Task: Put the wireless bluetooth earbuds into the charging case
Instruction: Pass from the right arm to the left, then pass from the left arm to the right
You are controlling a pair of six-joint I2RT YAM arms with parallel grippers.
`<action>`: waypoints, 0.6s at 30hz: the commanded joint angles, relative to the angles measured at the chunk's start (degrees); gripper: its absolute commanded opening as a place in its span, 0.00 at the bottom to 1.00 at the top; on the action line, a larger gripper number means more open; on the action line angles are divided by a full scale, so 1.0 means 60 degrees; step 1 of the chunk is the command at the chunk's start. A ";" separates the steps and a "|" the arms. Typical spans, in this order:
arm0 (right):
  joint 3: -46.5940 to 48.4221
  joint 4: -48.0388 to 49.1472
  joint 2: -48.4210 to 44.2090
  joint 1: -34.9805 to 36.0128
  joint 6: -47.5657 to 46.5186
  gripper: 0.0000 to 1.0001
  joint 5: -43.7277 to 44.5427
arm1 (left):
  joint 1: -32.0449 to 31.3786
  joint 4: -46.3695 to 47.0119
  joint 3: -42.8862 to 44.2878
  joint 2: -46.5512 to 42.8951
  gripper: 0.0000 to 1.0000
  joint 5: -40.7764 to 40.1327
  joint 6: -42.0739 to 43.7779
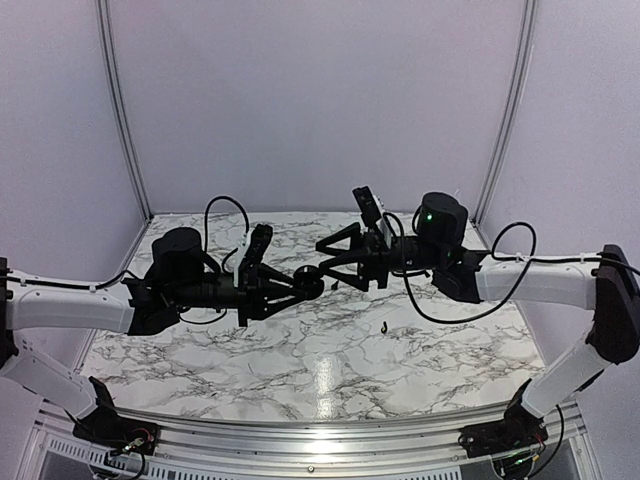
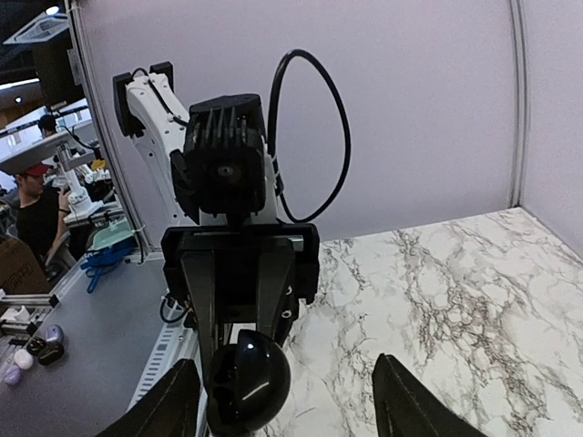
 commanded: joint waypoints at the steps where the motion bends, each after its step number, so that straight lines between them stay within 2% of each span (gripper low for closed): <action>1: 0.0645 -0.2905 -0.0424 0.0320 -0.1975 0.64 0.0700 | 0.0045 -0.1121 0.0281 -0.0274 0.00 0.0272 0.0464; 4: 0.0976 -0.3853 -0.0361 0.0532 -0.2549 0.62 0.1003 | 0.0043 -0.1180 0.0320 -0.0276 0.00 0.0356 0.0448; 8: 0.1177 -0.4134 -0.0253 0.0636 -0.2730 0.58 0.1095 | 0.0030 -0.1178 0.0367 -0.0224 0.00 0.0490 0.0412; 14: 0.1438 -0.4394 0.0038 0.0651 -0.2800 0.45 0.0946 | 0.0038 -0.1202 0.0412 -0.0131 0.00 0.0618 0.0353; 18: 0.1598 -0.4656 0.0176 0.0716 -0.2986 0.39 0.0974 | 0.0037 -0.1189 0.0412 -0.0115 0.00 0.0620 0.0358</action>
